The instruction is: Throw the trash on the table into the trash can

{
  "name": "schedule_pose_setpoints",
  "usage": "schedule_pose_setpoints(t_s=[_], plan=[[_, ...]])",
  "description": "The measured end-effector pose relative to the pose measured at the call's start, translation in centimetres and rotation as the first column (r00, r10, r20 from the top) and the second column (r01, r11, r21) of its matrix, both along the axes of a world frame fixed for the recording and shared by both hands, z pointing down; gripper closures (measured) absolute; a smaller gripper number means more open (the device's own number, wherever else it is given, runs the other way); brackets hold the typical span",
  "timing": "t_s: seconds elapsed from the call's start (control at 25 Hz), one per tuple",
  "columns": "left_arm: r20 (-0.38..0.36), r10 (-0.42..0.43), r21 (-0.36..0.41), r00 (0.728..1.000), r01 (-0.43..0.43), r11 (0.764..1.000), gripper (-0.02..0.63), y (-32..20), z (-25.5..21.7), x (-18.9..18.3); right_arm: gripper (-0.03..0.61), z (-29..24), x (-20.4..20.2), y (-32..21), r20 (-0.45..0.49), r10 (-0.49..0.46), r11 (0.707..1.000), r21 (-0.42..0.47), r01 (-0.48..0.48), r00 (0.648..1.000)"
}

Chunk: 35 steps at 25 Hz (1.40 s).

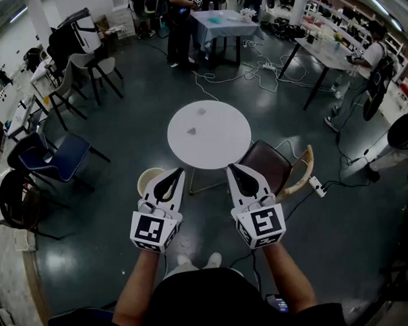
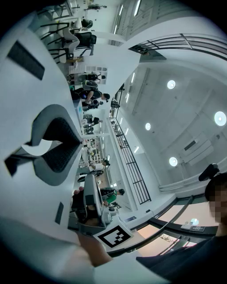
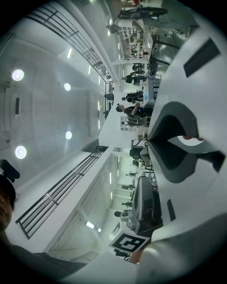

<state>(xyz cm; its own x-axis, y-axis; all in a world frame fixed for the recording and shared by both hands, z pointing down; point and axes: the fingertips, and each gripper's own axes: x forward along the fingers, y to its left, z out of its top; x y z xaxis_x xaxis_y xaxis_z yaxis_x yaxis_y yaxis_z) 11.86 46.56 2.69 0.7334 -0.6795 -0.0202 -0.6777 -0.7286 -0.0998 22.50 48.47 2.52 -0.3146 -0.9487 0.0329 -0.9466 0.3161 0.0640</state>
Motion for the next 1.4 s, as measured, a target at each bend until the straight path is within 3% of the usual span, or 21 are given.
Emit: schedule_pose_setpoints(t_s=[0.84, 1.4], plan=[[0.023, -0.039, -0.023, 0.999, 0.04, 0.999, 0.598, -0.8, 1.9, 2.9, 0.563, 2.3, 3.1, -1.2, 0.053, -0.042, 0.999, -0.025, 0.044, 0.998], [0.028, 0.002, -0.039, 1.0, -0.001, 0.999, 0.598, -9.2, 3.5, 3.3, 0.561, 3.2, 2.3, -9.8, 0.032, -0.034, 0.999, -0.035, 0.035, 0.999]])
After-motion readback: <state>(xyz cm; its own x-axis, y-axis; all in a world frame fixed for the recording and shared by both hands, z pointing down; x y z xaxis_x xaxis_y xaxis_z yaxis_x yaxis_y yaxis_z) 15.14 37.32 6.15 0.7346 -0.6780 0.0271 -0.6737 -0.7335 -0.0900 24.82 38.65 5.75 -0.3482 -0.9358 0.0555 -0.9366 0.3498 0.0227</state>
